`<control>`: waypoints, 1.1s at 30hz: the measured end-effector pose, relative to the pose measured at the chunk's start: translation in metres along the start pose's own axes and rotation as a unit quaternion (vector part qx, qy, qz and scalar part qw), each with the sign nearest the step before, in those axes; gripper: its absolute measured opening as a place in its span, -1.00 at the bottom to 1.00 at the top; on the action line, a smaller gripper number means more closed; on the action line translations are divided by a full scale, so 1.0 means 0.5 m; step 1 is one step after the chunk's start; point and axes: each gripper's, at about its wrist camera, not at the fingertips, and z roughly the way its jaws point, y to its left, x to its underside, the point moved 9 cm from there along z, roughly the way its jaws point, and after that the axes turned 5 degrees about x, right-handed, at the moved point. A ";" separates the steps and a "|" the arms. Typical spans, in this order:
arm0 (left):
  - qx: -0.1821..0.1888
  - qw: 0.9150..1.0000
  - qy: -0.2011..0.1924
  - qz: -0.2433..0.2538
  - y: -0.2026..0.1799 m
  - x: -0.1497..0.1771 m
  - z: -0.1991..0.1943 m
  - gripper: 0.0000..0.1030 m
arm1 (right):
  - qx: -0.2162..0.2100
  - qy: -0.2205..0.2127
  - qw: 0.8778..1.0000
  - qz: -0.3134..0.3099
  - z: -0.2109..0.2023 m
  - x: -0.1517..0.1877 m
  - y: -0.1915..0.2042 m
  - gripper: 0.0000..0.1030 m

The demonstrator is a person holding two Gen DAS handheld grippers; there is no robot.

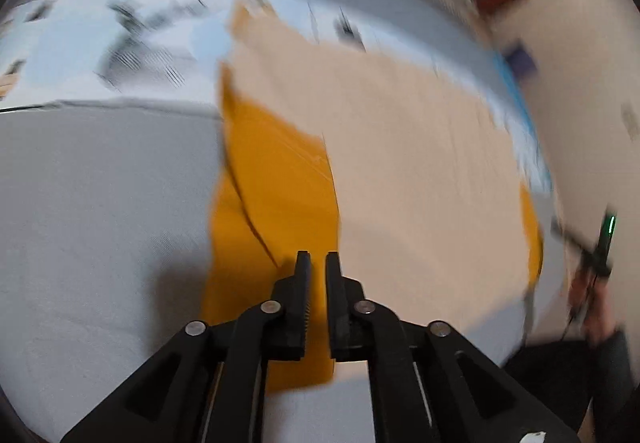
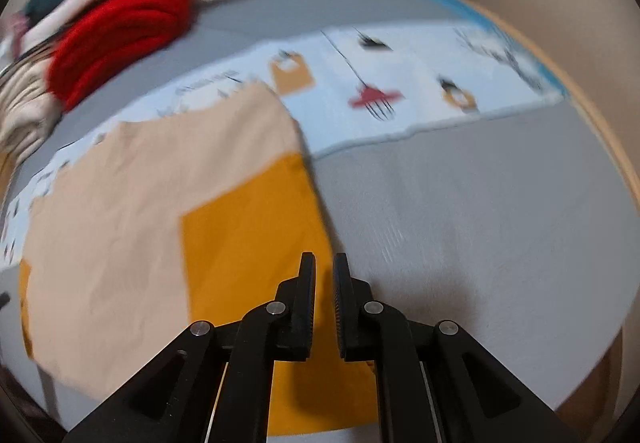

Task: Fold large clothes

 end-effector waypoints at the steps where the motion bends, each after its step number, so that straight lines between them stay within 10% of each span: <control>1: -0.027 0.999 0.031 0.019 0.004 0.021 0.026 -0.85 | -0.015 0.014 1.000 -0.019 0.005 0.015 0.015 -0.78; 3: -0.098 0.991 0.090 0.025 0.051 0.062 0.074 -0.82 | -0.007 0.059 0.996 -0.061 0.034 0.059 0.030 -0.77; 8: -0.089 0.992 0.082 -0.040 0.081 0.059 0.057 -0.84 | 0.054 0.179 0.973 -0.135 0.120 0.176 0.004 -0.78; 17: -0.153 0.981 0.121 0.012 0.081 0.103 0.076 -0.82 | 0.085 0.183 0.971 -0.131 0.103 0.179 -0.017 -0.77; 25: -0.135 0.987 0.068 0.049 0.017 0.064 0.064 -0.80 | 0.012 -0.005 0.982 -0.191 -0.036 0.076 0.139 -0.76; 33: -0.158 0.983 0.078 0.040 0.007 0.058 0.102 -0.80 | 0.048 0.113 0.943 -0.310 0.078 0.198 0.206 -0.75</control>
